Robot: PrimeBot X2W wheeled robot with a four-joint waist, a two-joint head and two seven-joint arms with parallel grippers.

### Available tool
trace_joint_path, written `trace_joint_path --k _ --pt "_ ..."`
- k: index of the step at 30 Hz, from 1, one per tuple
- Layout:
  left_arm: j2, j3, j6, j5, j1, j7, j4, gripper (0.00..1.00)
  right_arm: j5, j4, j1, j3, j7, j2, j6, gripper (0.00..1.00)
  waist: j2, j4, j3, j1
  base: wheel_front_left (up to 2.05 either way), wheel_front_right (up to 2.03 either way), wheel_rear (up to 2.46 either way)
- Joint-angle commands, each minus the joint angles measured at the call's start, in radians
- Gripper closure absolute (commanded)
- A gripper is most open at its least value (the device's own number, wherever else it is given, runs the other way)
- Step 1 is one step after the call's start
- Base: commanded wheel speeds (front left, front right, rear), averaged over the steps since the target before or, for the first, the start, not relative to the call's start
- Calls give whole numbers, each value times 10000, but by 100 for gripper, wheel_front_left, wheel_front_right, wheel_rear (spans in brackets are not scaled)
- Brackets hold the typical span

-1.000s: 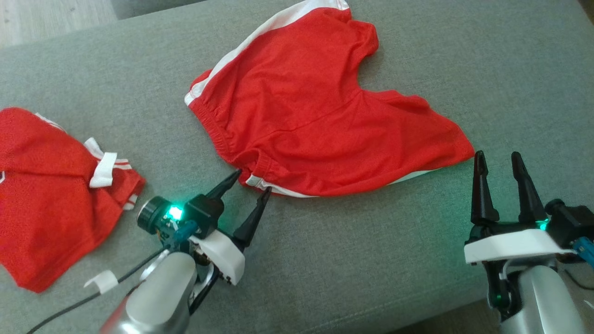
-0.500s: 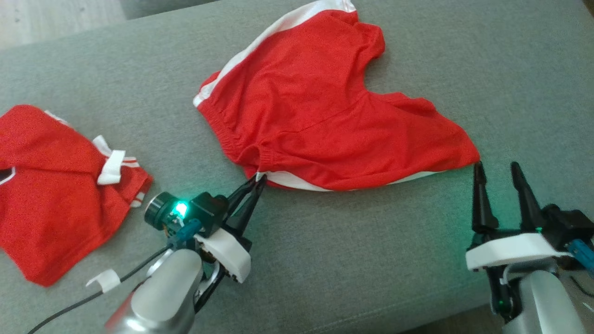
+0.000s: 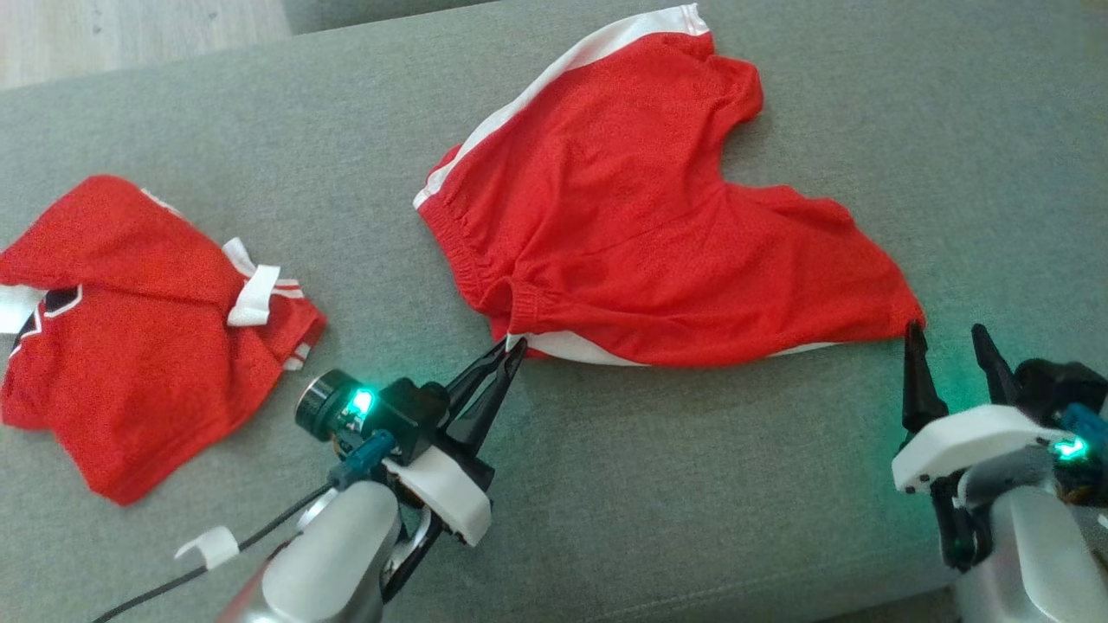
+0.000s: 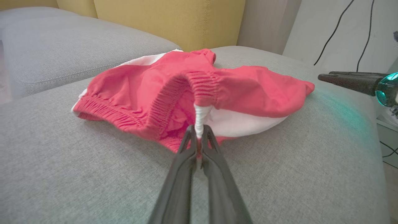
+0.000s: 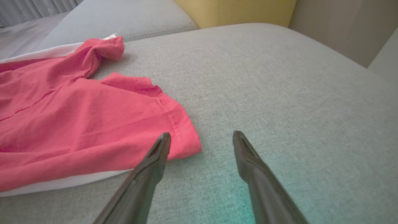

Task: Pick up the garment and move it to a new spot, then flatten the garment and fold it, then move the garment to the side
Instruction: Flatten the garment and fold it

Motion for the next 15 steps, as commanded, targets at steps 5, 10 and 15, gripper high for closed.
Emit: trace_joint_path --k 5,10,15 --pt "124 171 95 -70 -218 -153 -465 100 -187 457 -610 97 297 -68 -7 0 0 126 65 1 0 0 0" --pt "133 135 116 -84 -246 -159 -536 100 -455 905 -856 75 462 -68 -7 0 0 167 124 1 0 0 0" --pt "141 83 138 -111 -273 -154 -591 100 -825 1336 -1144 167 631 -68 -7 0 0 217 193 1 0 0 0"
